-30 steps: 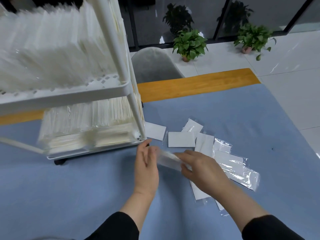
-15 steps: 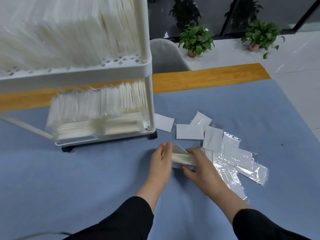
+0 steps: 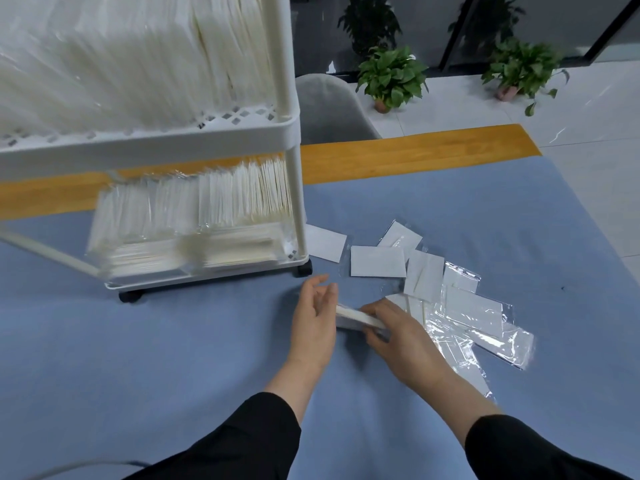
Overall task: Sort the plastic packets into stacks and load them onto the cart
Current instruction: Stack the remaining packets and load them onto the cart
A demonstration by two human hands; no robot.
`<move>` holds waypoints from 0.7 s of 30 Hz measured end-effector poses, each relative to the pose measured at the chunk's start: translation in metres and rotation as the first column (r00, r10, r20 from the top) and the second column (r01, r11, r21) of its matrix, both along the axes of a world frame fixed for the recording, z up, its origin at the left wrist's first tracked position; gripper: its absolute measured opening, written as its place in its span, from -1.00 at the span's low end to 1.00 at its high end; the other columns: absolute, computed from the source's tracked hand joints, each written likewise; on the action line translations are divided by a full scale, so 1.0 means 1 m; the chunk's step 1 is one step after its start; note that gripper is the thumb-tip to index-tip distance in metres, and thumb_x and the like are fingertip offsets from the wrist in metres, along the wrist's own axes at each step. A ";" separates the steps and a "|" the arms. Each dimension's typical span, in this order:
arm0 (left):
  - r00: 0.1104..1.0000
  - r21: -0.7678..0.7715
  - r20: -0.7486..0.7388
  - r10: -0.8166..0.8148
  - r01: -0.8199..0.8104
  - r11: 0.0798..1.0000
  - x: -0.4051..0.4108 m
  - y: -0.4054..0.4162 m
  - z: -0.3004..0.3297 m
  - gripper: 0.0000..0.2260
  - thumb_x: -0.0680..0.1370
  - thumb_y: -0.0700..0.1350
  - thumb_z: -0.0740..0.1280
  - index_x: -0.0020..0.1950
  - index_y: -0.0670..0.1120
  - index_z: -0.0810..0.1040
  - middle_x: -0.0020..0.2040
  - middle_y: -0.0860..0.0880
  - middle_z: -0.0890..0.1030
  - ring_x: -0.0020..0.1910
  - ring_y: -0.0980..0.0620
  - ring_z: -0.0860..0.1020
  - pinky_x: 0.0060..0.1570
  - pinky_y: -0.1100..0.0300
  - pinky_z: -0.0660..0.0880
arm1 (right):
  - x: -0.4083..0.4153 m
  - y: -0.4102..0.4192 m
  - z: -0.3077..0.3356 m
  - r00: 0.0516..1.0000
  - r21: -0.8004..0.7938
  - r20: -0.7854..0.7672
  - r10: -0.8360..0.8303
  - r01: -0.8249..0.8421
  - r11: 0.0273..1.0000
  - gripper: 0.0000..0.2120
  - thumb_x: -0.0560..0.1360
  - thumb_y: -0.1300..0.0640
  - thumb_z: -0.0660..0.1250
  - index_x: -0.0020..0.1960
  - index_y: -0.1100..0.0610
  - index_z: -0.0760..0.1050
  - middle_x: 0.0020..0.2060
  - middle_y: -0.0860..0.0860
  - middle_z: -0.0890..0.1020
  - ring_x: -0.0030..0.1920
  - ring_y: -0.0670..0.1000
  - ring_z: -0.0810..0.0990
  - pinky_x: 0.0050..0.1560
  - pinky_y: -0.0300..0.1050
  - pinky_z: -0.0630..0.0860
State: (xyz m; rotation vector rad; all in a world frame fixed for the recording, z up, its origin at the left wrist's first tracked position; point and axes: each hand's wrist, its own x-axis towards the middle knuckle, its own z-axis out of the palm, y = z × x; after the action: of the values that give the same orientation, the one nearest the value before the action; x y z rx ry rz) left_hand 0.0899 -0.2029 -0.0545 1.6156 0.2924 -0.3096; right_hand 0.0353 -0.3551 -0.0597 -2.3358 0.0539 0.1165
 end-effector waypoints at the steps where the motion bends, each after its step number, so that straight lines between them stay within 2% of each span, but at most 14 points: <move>1: 0.999 -0.019 0.006 0.037 -0.037 0.999 -0.001 0.003 0.000 -0.83 0.68 -0.09 0.28 0.26 0.01 0.50 0.11 0.03 0.62 -0.04 0.39 0.55 -0.01 0.54 0.39 | 0.002 0.001 0.004 0.997 0.045 -0.039 -0.065 0.066 0.997 -0.77 0.53 0.21 0.40 0.09 -0.08 0.53 -0.07 -0.15 0.58 -0.08 -0.17 0.50 -0.05 -0.45 0.37; 3: 0.990 -0.081 -0.040 0.137 -0.139 0.987 -0.003 0.007 0.004 -0.81 0.66 -0.08 0.32 0.26 -0.05 0.52 0.13 0.09 0.63 0.03 0.43 0.56 0.07 0.49 0.43 | 0.006 0.001 0.014 0.970 0.193 -0.122 -0.209 0.230 0.954 -0.78 0.53 0.17 0.43 0.02 -0.12 0.50 -0.10 -0.15 0.62 -0.11 -0.19 0.54 -0.15 -0.40 0.40; 5: 0.972 -0.216 -0.183 0.144 -0.183 0.959 -0.006 0.007 0.005 -0.75 0.61 -0.05 0.39 0.25 -0.11 0.55 0.15 -0.01 0.67 0.13 0.20 0.63 0.20 0.31 0.50 | 0.011 0.003 0.026 0.943 0.345 -0.205 -0.261 0.319 0.882 -0.79 0.50 0.15 0.48 0.03 -0.08 0.52 -0.10 -0.14 0.64 -0.16 -0.20 0.57 -0.19 -0.37 0.43; 7: 0.935 -0.389 -0.344 0.081 -0.221 0.895 -0.011 0.003 0.008 -0.76 0.61 -0.10 0.39 0.23 -0.18 0.58 0.12 -0.12 0.69 0.10 0.00 0.66 0.23 0.10 0.53 | 0.015 0.008 0.037 0.940 0.405 -0.283 -0.193 0.300 0.864 -0.82 0.49 0.13 0.50 0.02 -0.02 0.55 -0.15 -0.14 0.66 -0.21 -0.19 0.59 -0.21 -0.34 0.46; 10: 0.889 -0.455 -0.444 0.113 -0.332 0.826 -0.011 0.005 0.008 -0.75 0.62 -0.20 0.35 0.28 -0.24 0.56 0.15 -0.25 0.67 0.15 -0.20 0.64 0.30 -0.11 0.51 | 0.021 0.010 0.045 0.941 0.407 -0.324 -0.099 0.233 0.883 -0.87 0.48 0.09 0.51 -0.02 0.01 0.59 -0.19 -0.10 0.66 -0.22 -0.19 0.57 -0.19 -0.35 0.43; 11: 0.878 -0.468 -0.456 0.147 -0.376 0.800 -0.008 0.009 0.007 -0.73 0.62 -0.21 0.35 0.30 -0.24 0.54 0.19 -0.26 0.66 0.18 -0.24 0.63 0.32 -0.17 0.50 | 0.027 0.006 0.044 0.947 0.374 -0.288 -0.142 0.248 0.894 -0.89 0.49 0.07 0.50 -0.03 0.01 0.60 -0.20 -0.10 0.66 -0.21 -0.19 0.57 -0.16 -0.35 0.42; 13: 0.855 -0.467 -0.482 0.194 -0.438 0.768 -0.004 0.020 0.005 -0.72 0.61 -0.21 0.35 0.32 -0.19 0.54 0.22 -0.22 0.66 0.20 -0.20 0.63 0.32 -0.17 0.50 | 0.048 -0.005 0.039 0.952 0.207 -0.178 -0.249 0.284 0.936 -0.90 0.52 0.01 0.46 -0.02 0.00 0.59 -0.17 -0.10 0.64 -0.18 -0.16 0.56 -0.14 -0.33 0.40; 15: 0.841 -0.452 -0.504 0.195 -0.450 0.770 -0.003 0.032 0.003 -0.69 0.60 -0.18 0.38 0.35 -0.16 0.54 0.24 -0.19 0.66 0.25 -0.18 0.61 0.34 -0.18 0.49 | 0.077 -0.009 0.032 0.967 0.022 -0.115 -0.228 0.232 0.973 -0.83 0.53 0.00 0.44 0.09 0.01 0.58 -0.05 -0.05 0.60 -0.09 -0.07 0.56 -0.06 -0.24 0.44; 17: 0.845 -0.475 -0.518 0.130 -0.411 0.778 -0.006 0.041 0.002 -0.68 0.60 -0.17 0.38 0.35 -0.11 0.54 0.26 -0.19 0.65 0.28 -0.20 0.60 0.36 -0.23 0.46 | 0.109 -0.006 0.020 0.984 -0.091 -0.113 -0.140 0.130 0.987 -0.68 0.53 0.03 0.44 0.25 0.09 0.55 0.12 0.04 0.57 0.09 0.07 0.55 0.10 -0.07 0.47; 19: 0.853 -0.503 -0.519 0.047 -0.350 0.790 -0.008 0.049 0.006 -0.71 0.62 -0.17 0.33 0.35 -0.08 0.52 0.21 -0.16 0.69 0.21 -0.19 0.64 0.26 -0.22 0.53 | 0.139 0.002 0.011 0.986 -0.188 -0.142 -0.086 0.059 0.980 -0.56 0.53 0.02 0.44 0.35 0.13 0.49 0.23 0.12 0.51 0.24 0.18 0.49 0.21 0.07 0.47; 21: 0.849 -0.530 -0.527 -0.037 -0.294 0.795 -0.010 0.054 0.011 -0.71 0.64 -0.14 0.29 0.37 -0.05 0.49 0.19 -0.09 0.70 0.05 -0.13 0.67 0.01 -0.09 0.63 | 0.162 0.011 0.007 0.976 -0.330 -0.208 -0.064 -0.008 0.944 -0.49 0.52 -0.08 0.42 0.38 0.10 0.43 0.26 0.12 0.46 0.29 0.21 0.44 0.24 0.13 0.44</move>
State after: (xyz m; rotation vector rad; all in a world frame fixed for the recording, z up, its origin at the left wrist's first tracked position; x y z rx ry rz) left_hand 0.0798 -0.1489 -0.0432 0.8492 0.6496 -0.6595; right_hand 0.1976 -0.3446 -0.0523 -2.6458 0.2312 0.3732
